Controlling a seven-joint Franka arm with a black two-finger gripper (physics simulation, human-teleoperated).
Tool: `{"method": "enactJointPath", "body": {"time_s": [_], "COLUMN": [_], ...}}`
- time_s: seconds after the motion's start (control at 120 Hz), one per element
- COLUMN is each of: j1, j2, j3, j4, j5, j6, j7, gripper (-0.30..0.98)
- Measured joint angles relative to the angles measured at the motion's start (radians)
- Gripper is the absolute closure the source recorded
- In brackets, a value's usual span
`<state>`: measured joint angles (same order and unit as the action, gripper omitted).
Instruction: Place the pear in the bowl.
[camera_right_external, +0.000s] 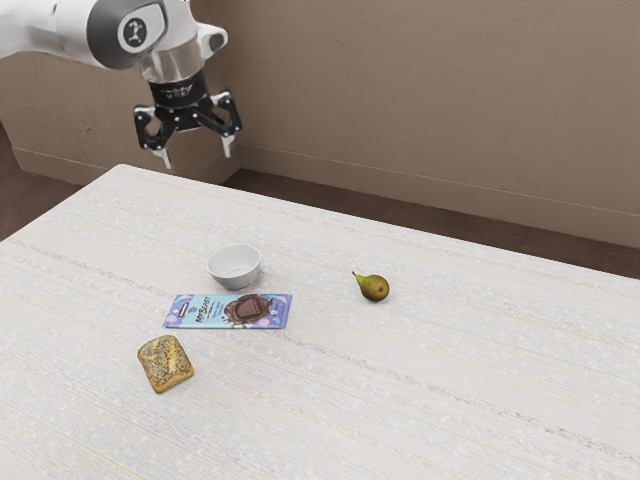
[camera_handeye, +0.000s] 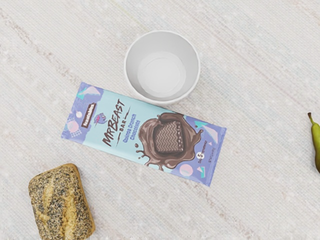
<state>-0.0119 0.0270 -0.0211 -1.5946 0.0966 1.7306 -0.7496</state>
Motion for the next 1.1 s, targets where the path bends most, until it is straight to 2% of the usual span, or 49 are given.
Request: {"method": "enactJointPath", "body": {"time_s": [0.2,0.4,0.617,0.717,0.875,1.1], "j1": [-0.007,-0.02,-0.04,-0.065,-0.088,-0.083], "j2": [0.024,0.176,0.384,0.439,0.532,0.597], "j3": [-0.009,-0.059,-0.082,-0.084,-0.107,-0.123], "j4": [0.01,0.084,0.095,0.096,0.164,0.214], "j5": [-0.009,-0.046,-0.061,-0.063,-0.071,-0.091], "j6": [-0.068,-0.083,0.075,0.177,0.29,0.357], "j7": [0.158,0.259,0.337,0.363,0.316,0.168], "gripper": [0.0,0.0,0.0,0.0,0.0,0.0]}}
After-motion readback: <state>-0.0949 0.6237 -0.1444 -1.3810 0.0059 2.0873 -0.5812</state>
